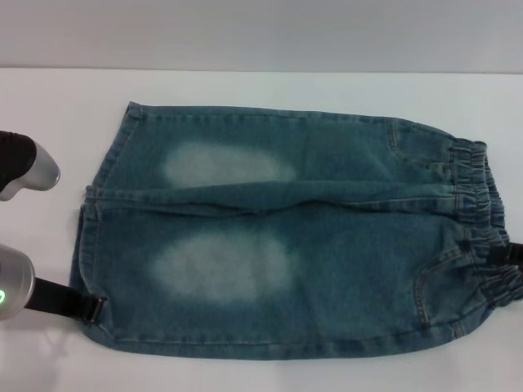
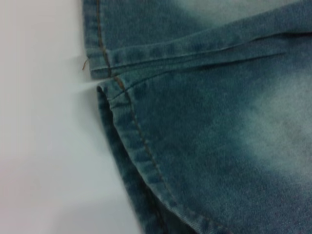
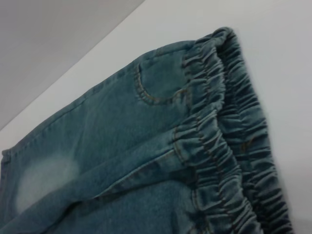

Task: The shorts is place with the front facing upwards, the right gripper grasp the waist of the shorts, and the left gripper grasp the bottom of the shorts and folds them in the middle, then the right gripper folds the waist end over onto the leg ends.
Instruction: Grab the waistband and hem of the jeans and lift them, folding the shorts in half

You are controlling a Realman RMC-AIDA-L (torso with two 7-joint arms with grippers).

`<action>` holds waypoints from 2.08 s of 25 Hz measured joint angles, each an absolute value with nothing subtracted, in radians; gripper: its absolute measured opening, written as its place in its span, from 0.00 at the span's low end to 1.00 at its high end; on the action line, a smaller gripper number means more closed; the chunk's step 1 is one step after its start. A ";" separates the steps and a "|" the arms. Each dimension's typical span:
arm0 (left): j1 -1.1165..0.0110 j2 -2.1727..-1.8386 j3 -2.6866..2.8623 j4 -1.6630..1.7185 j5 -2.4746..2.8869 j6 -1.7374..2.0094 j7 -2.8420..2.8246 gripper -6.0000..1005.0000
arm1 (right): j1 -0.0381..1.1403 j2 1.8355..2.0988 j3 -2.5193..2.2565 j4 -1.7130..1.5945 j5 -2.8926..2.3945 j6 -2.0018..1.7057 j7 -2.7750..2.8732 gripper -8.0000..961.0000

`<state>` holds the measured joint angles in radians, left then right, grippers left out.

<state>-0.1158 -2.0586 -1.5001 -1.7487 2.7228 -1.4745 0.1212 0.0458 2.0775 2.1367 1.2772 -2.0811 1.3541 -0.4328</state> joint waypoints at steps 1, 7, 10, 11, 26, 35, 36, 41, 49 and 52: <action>-0.117 -2.059 -1.500 -1.748 2.723 -1.474 0.121 0.04 | 0.049 2.077 2.135 1.273 -2.081 1.355 -0.441 0.72; -0.123 -2.059 -1.500 -1.746 2.723 -1.474 0.121 0.04 | 0.078 2.073 2.127 1.223 -2.086 1.358 -0.490 0.69; -0.124 -2.059 -1.500 -1.745 2.723 -1.474 0.121 0.04 | 0.088 2.072 2.127 1.216 -2.087 1.359 -0.495 0.57; -0.125 -2.059 -1.500 -1.745 2.723 -1.474 0.121 0.04 | 0.090 2.072 2.127 1.216 -2.088 1.359 -0.495 0.53; -0.132 -2.059 -1.510 -1.737 2.721 -1.442 0.111 0.04 | 0.132 2.070 2.134 1.211 -2.081 1.362 -0.510 0.02; -0.074 -2.060 -1.568 -1.771 2.714 -1.236 0.097 0.04 | 0.139 2.071 2.201 1.142 -1.879 1.355 -0.632 0.02; -0.073 -2.060 -1.576 -1.770 2.714 -1.212 0.097 0.04 | 0.147 2.072 2.223 1.115 -1.856 1.352 -0.656 0.02; -0.070 -2.060 -1.605 -1.716 2.705 -1.045 0.097 0.05 | 0.189 2.074 2.310 0.901 -1.667 1.299 -0.809 0.02; -0.081 -2.057 -1.617 -1.564 2.581 -0.725 0.117 0.04 | 0.264 2.077 2.423 0.537 -1.322 1.268 -1.117 0.02; -0.094 -2.057 -1.618 -1.517 2.515 -0.642 0.170 0.04 | 0.286 2.078 2.427 0.486 -1.256 1.263 -1.177 0.02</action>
